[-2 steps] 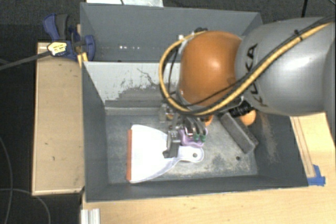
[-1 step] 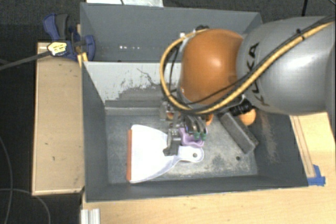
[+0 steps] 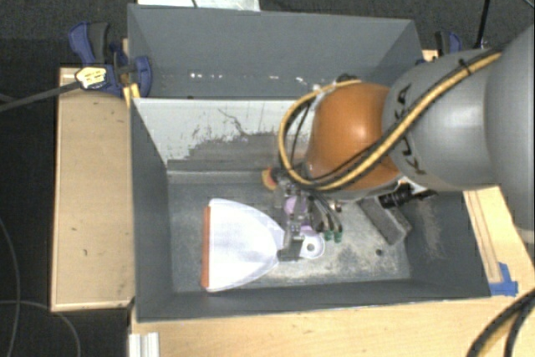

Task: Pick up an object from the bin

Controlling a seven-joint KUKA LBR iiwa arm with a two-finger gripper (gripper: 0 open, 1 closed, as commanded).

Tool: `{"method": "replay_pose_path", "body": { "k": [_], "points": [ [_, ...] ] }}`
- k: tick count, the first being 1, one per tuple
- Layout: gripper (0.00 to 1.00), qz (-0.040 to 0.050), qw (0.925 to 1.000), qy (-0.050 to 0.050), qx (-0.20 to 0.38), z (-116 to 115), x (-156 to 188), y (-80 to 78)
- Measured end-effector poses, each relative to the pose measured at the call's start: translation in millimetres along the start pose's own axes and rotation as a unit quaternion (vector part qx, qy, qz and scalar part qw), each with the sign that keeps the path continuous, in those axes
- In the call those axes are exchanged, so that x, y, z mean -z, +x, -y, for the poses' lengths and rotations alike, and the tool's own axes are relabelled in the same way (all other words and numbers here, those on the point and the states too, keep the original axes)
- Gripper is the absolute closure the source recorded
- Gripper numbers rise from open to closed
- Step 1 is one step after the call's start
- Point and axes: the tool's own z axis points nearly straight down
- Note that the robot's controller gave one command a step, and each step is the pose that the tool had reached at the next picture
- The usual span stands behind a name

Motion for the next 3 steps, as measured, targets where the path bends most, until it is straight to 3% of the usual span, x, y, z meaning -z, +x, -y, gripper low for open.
{"method": "replay_pose_path", "body": {
  "k": [1, 2, 3],
  "points": [
    [0.00, -0.0040, 0.9994, 0.001, 0.035, 47.2, 12.8, -32.8],
    [0.00, -0.0003, 0.9996, 0.001, 0.029, 63.5, 16.7, -39.0],
    [0.00, -0.0066, 0.9999, 0.001, 0.014, 67.5, -48.3, -41.7]
  ]
}}
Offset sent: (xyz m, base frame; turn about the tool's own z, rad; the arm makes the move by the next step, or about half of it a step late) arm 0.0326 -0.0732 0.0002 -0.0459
